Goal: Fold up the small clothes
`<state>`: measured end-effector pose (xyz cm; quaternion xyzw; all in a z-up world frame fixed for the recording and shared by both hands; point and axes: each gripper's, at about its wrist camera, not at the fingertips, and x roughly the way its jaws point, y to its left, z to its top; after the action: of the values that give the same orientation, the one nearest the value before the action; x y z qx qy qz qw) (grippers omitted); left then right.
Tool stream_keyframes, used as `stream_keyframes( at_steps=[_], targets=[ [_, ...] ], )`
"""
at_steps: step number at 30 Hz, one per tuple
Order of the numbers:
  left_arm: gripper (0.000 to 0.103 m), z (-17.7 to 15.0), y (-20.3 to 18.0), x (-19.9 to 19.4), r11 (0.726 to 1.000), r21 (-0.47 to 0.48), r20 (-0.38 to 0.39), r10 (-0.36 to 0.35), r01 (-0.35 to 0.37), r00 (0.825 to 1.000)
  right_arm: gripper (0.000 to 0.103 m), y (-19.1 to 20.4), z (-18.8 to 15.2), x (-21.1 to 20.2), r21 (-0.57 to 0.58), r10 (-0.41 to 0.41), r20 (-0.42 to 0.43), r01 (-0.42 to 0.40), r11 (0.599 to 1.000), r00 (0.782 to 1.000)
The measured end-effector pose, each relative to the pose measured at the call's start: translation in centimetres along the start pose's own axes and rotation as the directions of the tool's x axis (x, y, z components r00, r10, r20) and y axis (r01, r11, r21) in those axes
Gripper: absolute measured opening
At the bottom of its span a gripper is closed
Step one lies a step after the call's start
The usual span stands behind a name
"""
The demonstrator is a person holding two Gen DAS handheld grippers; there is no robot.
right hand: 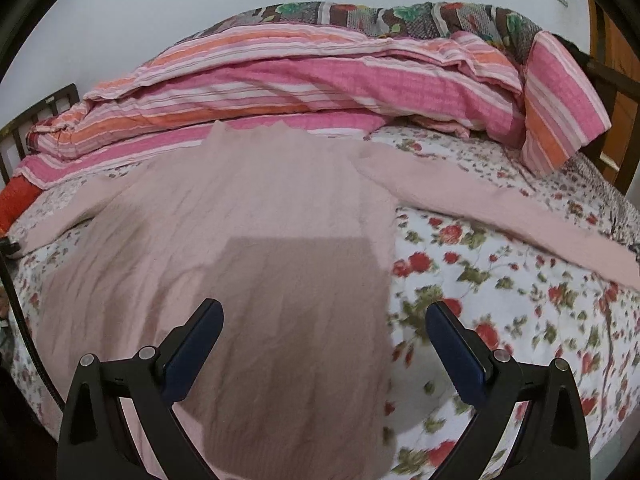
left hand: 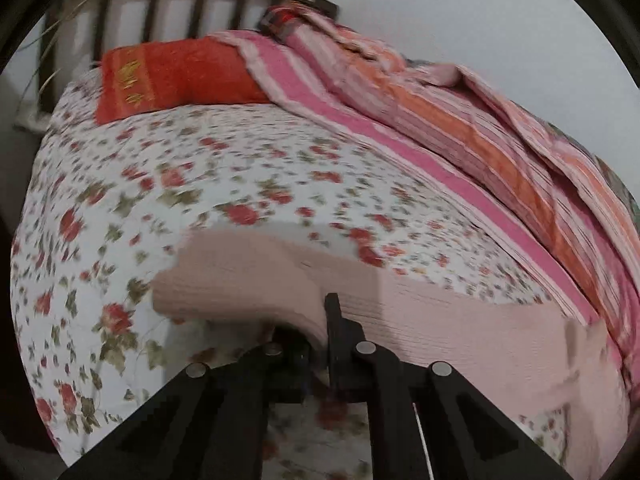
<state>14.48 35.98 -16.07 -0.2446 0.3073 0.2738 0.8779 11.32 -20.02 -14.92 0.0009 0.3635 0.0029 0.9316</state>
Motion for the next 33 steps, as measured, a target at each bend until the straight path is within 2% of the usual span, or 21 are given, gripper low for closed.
stream_keyframes(
  at_steps=[3, 7, 11, 14, 16, 17, 19, 22, 23, 25, 26, 29, 32, 33],
  targets=[
    [0.007, 0.9, -2.7, -2.1, 0.997, 0.072, 0.053, -0.012, 0.009, 0.999, 0.1, -1.1, 0.0, 0.1, 0.03, 0.029, -0.002, -0.029, 0.999, 1.0],
    [0.007, 1.7, -7.9, -5.2, 0.985, 0.148, 0.084, -0.102, 0.089, 0.991, 0.1, -2.3, 0.0, -0.3, 0.049, 0.041, 0.019, -0.042, 0.998, 0.999],
    [0.007, 1.6, -15.8, -7.7, 0.947, 0.269, 0.089, -0.208, 0.178, 0.974, 0.1, -3.9, -0.4, -1.0, 0.055, 0.035, 0.043, -0.038, 0.998, 0.998],
    [0.007, 0.1, -22.8, -9.2, 0.891, 0.384, 0.073, -0.291, 0.242, 0.954, 0.1, -5.5, -0.9, -1.4, 0.087, 0.033, 0.04, -0.037, 0.996, 0.999],
    [0.007, -1.7, -27.4, -9.9, 0.845, 0.453, 0.053, -0.342, 0.283, 0.938, 0.1, -6.7, -1.5, -1.7, 0.109, 0.037, 0.035, -0.04, 0.993, 0.999],
    [0.007, -3.0, -30.2, -10.1, 0.812, 0.49, 0.024, -0.376, 0.317, 0.926, 0.1, -7.4, -1.8, -2.0, 0.121, 0.032, 0.034, -0.036, 0.992, 0.999],
    [0.007, -5.2, -34.1, -10.5, 0.765, 0.535, -0.017, -0.414, 0.358, 0.91, 0.1, -8.6, -2.4, -2.8, 0.134, 0.02, 0.04, -0.025, 0.991, 0.999],
    [0.007, -10.1, -40.2, -10.6, 0.677, 0.613, -0.085, -0.455, 0.407, 0.886, 0.1, -10.1, -3.1, -3.6, 0.154, -0.012, 0.047, 0.004, 0.988, 0.999],
    [0.007, -11.6, -41.7, -10.7, 0.657, 0.625, -0.112, -0.459, 0.422, 0.881, 0.1, -10.7, -3.4, -3.8, 0.17, -0.021, 0.043, 0.014, 0.985, 0.999],
    [0.007, -15.2, -44.1, -10.6, 0.612, 0.631, -0.186, -0.478, 0.477, 0.859, 0.1, -11.6, -3.9, -4.1, 0.191, -0.025, 0.041, 0.017, 0.981, 0.999],
    [0.007, -17.0, -45.1, -10.5, 0.597, 0.637, -0.211, -0.474, 0.488, 0.855, 0.1, -11.9, -4.1, -4.1, 0.198, -0.03, 0.038, 0.022, 0.98, 0.999],
    [0.008, -21.2, -47.0, -10.2, 0.562, 0.667, -0.264, -0.435, 0.488, 0.861, 0.1, -12.4, -4.7, -3.9, 0.197, -0.051, 0.018, 0.046, 0.979, 0.999],
    [0.01, -23.4, -47.6, -9.9, 0.533, 0.668, -0.342, -0.401, 0.52, 0.85, 0.1, -12.5, -4.6, -3.6, 0.189, -0.067, 0.006, 0.065, 0.98, 0.998],
    [0.019, -23.4, -47.7, -9.8, 0.532, 0.669, -0.353, -0.387, 0.519, 0.852, 0.1, -12.4, -4.6, -3.5, 0.186, -0.07, 0.006, 0.067, 0.98, 0.998]
  ],
)
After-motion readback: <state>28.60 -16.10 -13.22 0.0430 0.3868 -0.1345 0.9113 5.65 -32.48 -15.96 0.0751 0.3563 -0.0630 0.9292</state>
